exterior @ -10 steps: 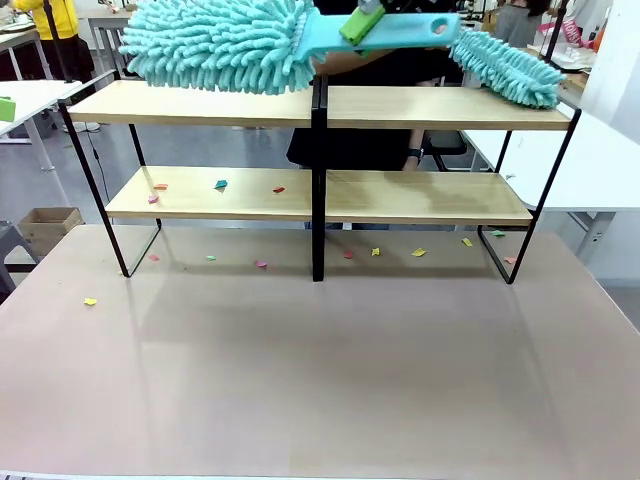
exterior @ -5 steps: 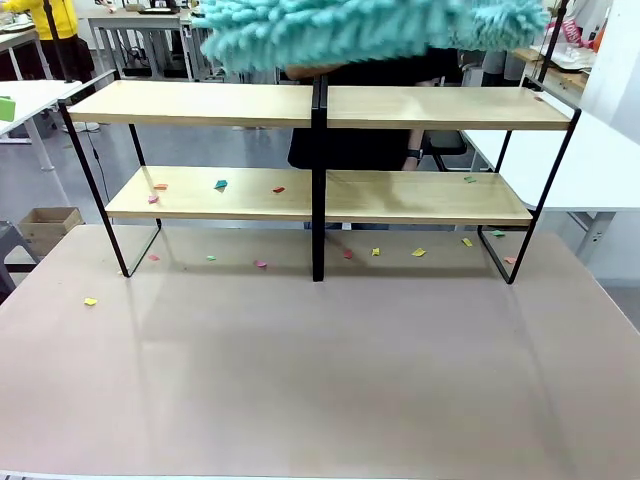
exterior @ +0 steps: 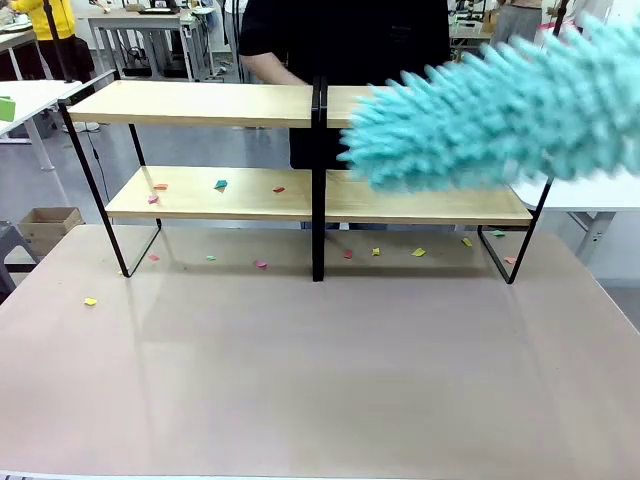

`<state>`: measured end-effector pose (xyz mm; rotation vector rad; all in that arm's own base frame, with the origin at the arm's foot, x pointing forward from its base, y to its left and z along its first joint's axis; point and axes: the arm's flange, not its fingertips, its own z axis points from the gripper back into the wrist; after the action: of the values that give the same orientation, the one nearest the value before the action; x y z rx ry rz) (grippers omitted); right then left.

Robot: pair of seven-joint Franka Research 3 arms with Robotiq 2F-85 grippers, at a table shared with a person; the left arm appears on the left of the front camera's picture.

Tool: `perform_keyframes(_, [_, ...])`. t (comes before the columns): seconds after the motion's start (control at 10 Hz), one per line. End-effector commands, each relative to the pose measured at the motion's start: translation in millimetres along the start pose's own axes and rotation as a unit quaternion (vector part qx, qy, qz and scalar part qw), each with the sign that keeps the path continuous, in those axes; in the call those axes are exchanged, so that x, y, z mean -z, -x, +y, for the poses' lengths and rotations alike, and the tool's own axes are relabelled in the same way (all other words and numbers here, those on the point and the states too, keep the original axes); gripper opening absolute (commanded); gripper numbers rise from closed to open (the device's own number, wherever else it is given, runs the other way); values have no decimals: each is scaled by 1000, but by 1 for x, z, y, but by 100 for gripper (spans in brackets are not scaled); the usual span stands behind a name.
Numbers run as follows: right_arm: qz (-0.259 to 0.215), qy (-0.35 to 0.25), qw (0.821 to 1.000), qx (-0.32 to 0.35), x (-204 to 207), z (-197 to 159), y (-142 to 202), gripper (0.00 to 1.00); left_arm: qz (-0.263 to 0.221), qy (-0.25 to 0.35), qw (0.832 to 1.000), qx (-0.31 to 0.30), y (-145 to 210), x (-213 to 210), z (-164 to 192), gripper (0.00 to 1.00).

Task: Clean the shelves.
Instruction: Clean a randomly selected level of the Shelf with the Duster.

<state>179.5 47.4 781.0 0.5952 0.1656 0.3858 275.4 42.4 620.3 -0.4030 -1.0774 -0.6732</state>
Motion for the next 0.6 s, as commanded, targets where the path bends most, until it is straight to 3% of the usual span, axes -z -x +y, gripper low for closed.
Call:
perform_keyframes(0.0, [10,-35,998,-41,-1,18,-16,12,4,-4,1000,-2,1,1,-1,100])
perform_keyframes(0.1, [10,-35,998,-41,-1,18,-16,12,4,-4,1000,-2,1,1,-1,100])
perform_keyframes(0.2, [-1,3,1000,1,1,-1,3,12,4,-4,1000,-2,1,1,-1,100])
perform_keyframes(0.3, [-11,-45,999,0,-10,-18,-1,12,4,-4,1000,-2,1,1,-1,100])
perform_keyframes(0.4, [-8,-77,997,23,-29,-46,17,12,4,-4,1000,-2,1,1,-1,100])
perform_keyframes(0.5, [2,-73,996,52,-45,-76,48,12,4,-4,1000,-2,1,1,-1,100])
